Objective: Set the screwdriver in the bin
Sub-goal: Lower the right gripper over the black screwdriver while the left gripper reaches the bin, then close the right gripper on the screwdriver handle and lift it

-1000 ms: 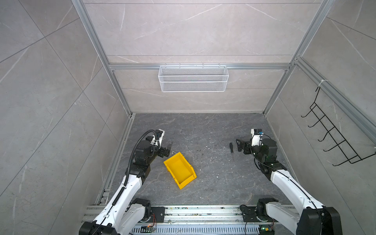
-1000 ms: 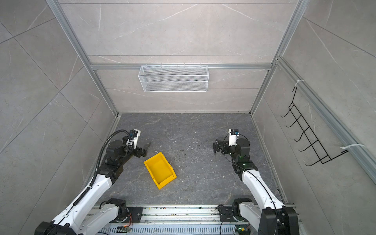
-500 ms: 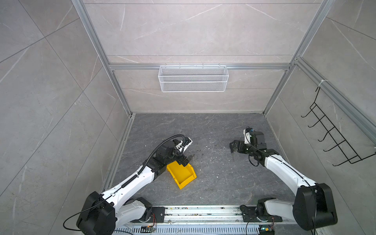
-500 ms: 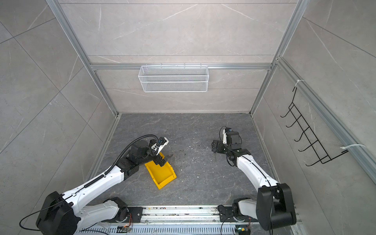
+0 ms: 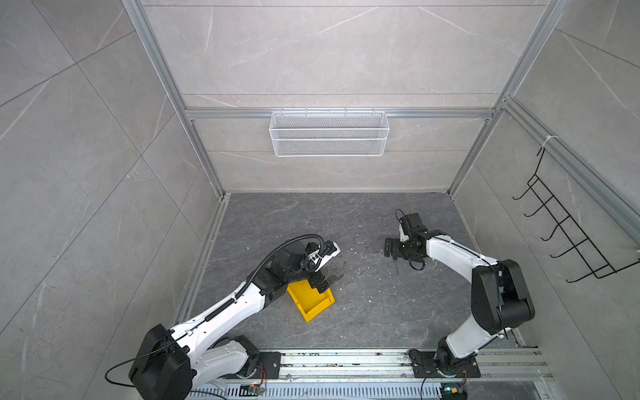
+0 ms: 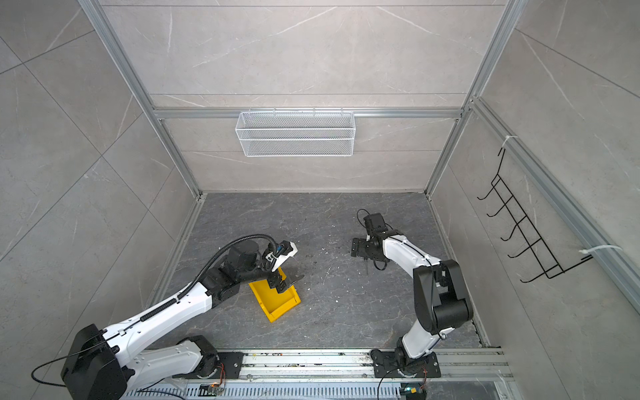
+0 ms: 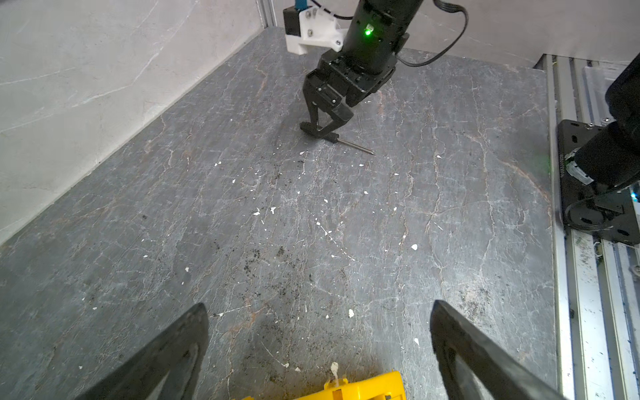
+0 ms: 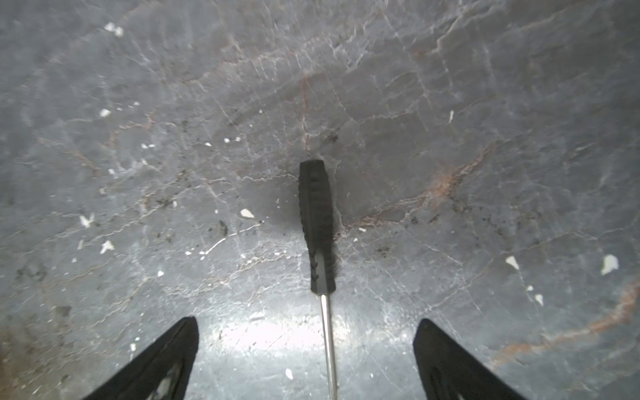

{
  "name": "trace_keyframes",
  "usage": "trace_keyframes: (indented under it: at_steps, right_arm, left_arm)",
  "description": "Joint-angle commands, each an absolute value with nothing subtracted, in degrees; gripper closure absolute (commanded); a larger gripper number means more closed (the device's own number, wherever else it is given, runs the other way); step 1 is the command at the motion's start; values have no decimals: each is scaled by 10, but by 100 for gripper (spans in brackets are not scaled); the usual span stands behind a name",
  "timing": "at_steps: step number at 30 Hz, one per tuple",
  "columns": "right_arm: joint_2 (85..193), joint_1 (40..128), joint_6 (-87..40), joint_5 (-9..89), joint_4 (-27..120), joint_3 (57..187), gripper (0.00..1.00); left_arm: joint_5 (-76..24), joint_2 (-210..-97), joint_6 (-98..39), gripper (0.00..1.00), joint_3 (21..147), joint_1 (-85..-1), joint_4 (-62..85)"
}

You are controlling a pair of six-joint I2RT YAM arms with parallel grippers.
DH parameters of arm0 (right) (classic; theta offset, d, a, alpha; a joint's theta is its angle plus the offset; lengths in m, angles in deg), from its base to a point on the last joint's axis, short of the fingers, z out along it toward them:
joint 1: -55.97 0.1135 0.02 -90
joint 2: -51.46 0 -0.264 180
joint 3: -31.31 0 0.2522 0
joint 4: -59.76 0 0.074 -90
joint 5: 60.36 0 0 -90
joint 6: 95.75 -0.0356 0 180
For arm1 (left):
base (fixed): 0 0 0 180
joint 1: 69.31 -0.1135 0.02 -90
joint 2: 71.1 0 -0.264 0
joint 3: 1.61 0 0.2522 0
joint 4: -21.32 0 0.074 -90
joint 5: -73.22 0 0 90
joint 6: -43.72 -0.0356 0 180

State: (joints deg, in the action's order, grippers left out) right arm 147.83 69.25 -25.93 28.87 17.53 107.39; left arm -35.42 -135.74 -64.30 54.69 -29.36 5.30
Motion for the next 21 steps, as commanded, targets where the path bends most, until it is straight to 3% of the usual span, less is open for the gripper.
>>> trace_keyframes:
  at_steps: [1,8,14,18,21]
  right_arm:
    - [1509,698,-270,270,122,1106,1]
    - [1574,712,-280,226,83,1155,4]
    - [1624,714,-281,227,63,1196,24]
    - [1642,714,-267,225,53,1215,44]
    - [1653,714,-251,240,59,1222,51]
  left_arm:
    - [-376,-1344,-639,0,546,-289,62]
    - [-378,-1326,-640,0,530,-286,63]
    - [-361,-1306,-644,0,515,-285,59]
    - [-363,-1311,-664,0,508,-285,72]
    - [-386,-1329,-681,0,525,-286,56]
